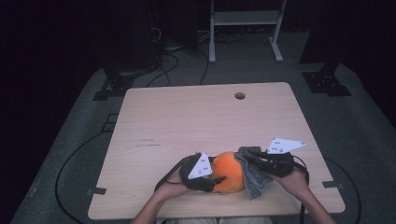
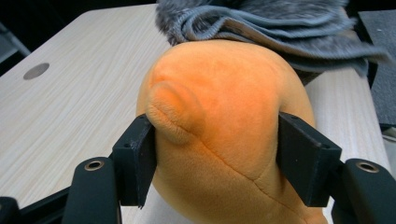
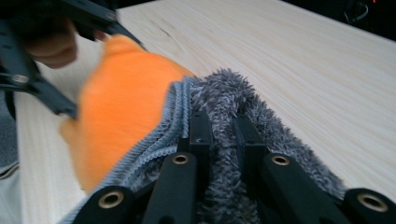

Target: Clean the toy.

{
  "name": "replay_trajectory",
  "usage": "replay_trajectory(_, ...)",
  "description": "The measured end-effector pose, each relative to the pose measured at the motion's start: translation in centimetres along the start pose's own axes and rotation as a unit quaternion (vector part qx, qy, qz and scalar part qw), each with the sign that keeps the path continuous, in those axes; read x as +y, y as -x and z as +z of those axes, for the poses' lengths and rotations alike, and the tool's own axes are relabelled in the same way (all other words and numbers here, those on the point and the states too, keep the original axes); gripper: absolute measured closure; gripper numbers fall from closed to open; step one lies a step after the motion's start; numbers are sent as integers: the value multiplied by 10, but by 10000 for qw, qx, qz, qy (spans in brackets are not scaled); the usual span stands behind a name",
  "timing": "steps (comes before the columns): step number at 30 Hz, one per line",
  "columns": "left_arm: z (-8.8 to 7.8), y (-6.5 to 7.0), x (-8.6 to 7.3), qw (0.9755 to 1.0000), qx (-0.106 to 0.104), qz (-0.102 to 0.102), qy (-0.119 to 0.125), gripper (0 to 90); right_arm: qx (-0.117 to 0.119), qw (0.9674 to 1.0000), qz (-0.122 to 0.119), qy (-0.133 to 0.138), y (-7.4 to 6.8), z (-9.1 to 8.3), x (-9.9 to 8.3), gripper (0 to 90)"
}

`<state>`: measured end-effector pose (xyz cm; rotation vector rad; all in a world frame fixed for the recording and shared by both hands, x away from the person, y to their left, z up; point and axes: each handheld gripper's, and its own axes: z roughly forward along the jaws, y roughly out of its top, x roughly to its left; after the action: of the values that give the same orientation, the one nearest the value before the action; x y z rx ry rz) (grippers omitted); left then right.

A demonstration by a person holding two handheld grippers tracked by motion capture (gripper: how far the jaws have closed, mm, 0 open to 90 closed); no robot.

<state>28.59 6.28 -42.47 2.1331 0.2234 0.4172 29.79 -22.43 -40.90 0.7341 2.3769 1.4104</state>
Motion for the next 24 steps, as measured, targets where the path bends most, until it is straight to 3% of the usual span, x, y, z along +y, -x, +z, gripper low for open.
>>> replay_trajectory(6,5,-4,2,9993,133,-343,-10,343,376,9986,-260,264,-21,4,20,803)
replay_trajectory(9,4,-6,1,9989,114,-446,-32,314,385,9982,-401,213,-25,11,26,802)
replay_trajectory(14,-3,-10,-5,9984,-214,-524,6,271,284,9996,-6,35,0,20,21,709)
replay_trajectory(18,-10,-16,-9,9970,-495,-586,-32,225,523,9974,492,-27,14,28,14,608)
replay_trajectory(21,-12,-20,-14,9965,-445,-702,10,337,716,9944,773,-12,20,34,10,621)
replay_trajectory(24,-8,-24,-16,9945,-309,-996,45,462,631,9957,674,-38,16,36,9,768)
